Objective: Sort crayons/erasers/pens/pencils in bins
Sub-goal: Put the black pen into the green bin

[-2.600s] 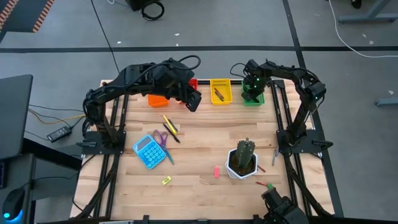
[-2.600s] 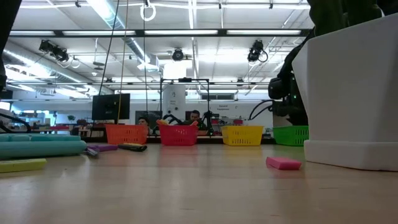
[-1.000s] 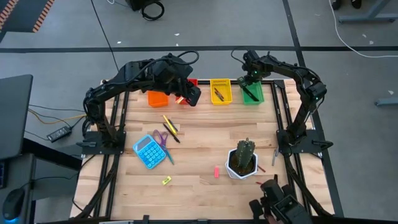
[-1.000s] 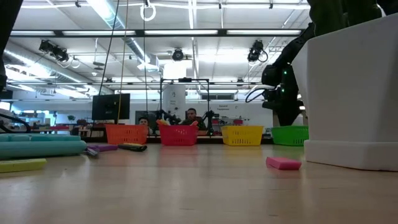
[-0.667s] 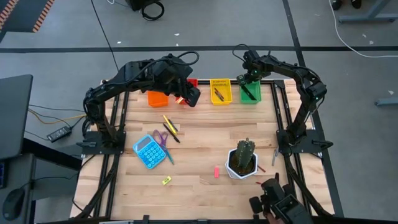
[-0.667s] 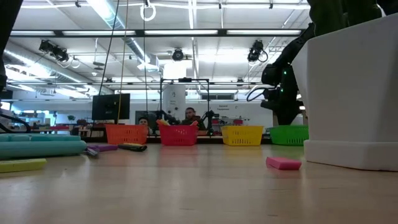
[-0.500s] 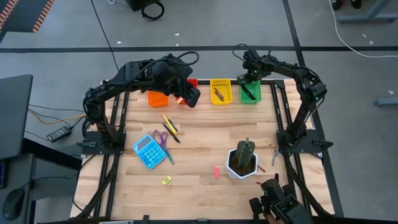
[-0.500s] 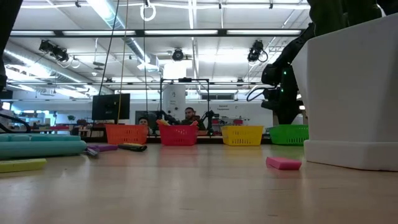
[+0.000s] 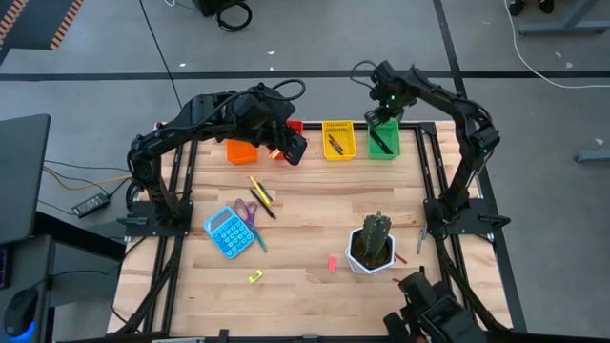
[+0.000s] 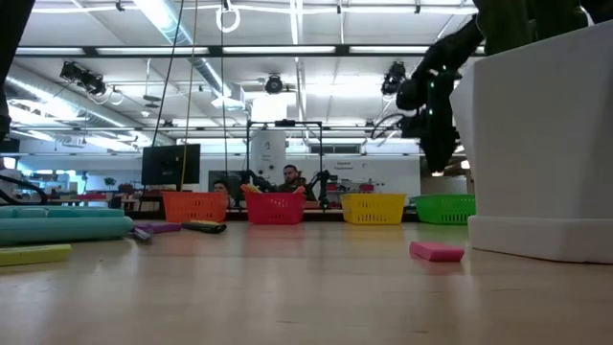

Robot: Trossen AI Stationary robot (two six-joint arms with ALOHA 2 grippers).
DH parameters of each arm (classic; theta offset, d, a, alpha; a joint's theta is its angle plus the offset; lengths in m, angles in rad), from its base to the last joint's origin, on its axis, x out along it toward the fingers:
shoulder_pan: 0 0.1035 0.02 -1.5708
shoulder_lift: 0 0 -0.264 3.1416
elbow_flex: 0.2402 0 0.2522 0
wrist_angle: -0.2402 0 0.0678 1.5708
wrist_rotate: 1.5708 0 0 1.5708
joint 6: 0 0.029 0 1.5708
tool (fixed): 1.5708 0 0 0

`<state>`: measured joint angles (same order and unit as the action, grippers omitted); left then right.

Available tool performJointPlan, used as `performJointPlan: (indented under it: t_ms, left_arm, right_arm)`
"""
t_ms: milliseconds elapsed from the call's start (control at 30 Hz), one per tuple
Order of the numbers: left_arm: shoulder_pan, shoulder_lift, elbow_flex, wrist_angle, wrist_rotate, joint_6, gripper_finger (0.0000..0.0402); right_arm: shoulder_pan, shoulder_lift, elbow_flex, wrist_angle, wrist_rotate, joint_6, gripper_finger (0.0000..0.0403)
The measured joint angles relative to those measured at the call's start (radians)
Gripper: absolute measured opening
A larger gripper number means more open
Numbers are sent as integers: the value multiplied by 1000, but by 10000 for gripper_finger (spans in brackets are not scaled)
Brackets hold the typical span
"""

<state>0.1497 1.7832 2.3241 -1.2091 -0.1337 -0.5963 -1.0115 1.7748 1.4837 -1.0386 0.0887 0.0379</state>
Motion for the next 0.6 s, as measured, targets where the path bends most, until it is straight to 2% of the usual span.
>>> performJointPlan:
  t_ms: [133, 300, 433, 600]
  left_arm:
    - [0, 0, 0, 1, 0, -2, 14]
    - [0, 0, 0, 14, -13, -2, 21]
    - [0, 0, 0, 35, -16, 5, 17]
    - [0, 0, 0, 37, -16, 29, 10]
  right_arm:
    - [0, -18, 117, -148, -82, -71, 102]
    - [-11, -109, 119, -181, -109, -118, 102]
    - [-30, -192, 47, -211, -152, -79, 102]
    - [8, -340, -136, -221, -198, -14, 102]
